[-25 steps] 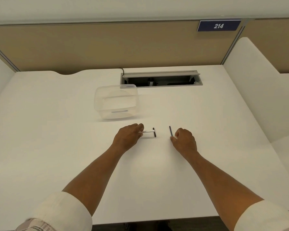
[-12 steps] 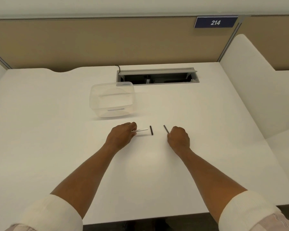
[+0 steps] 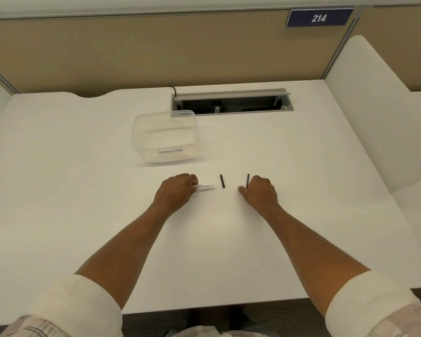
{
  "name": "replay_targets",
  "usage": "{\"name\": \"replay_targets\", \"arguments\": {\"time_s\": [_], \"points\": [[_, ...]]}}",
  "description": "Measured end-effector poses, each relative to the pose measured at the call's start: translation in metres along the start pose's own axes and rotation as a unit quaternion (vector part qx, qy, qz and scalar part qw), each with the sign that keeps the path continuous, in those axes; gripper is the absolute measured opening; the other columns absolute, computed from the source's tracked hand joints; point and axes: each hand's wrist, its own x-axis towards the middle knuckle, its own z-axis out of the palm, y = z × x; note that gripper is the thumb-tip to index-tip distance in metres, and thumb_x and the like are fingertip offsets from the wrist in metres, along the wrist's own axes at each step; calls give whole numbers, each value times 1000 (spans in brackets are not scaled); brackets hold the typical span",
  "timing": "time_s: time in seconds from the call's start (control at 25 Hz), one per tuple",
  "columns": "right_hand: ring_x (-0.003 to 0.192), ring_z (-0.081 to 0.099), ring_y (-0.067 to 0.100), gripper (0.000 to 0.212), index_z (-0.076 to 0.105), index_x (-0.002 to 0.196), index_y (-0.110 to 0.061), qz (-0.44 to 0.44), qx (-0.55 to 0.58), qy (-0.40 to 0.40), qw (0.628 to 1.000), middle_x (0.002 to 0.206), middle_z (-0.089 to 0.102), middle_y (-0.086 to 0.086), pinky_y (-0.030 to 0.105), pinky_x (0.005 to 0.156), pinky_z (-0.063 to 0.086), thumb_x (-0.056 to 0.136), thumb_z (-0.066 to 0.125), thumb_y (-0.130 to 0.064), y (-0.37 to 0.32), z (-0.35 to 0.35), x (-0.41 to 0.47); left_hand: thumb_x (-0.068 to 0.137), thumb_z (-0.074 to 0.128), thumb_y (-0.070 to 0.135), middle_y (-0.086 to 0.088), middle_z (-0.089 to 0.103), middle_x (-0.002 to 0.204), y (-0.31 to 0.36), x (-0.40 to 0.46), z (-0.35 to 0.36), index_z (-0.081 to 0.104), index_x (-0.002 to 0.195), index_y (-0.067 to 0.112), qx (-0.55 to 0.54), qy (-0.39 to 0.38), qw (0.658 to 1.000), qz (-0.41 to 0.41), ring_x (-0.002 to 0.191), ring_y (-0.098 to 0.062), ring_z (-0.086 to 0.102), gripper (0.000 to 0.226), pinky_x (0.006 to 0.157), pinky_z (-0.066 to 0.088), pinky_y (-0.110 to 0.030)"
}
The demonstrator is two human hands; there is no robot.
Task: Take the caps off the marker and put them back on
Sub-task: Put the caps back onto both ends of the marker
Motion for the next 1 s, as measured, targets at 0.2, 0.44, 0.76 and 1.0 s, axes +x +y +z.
{"name": "replay_targets", "arguments": {"time_s": [0.2,0.44,0.76,1.0], "points": [[99,66,33,16,63,104,-5,-6,-67,21,998,110,66,14,30,70,42,92,53,-10,-14,5,-4,94,53,30,7,63,93,-2,1,-2,58,98,26,-2,4,1000,-9,84,-23,59,8,67,47,-34],[101,64,32,21,55,111,-3,-50,-94,25,994,112,63,13,33,77,45,95,42,-6,-12,9,-5,94,54,29,6,63,92,-3,3,-6,58,96,25,-10,12,1000,-11,83,-23,59,6,67,48,-35],[79,62,24,15,62,107,-19,-121,135,-29,983,81,65,1,31,67,48,92,55,-20,-8,-5,4,96,53,26,6,61,87,1,12,-15,57,96,24,-6,31,999,-1,77,-25,57,5,62,42,-32],[75,57,7,14,72,94,-22,-220,149,-31,964,83,67,-7,27,68,45,87,63,-14,-14,-5,6,96,54,23,4,65,87,3,16,-19,60,94,24,0,56,998,1,71,-28,56,6,60,40,-32]]}}
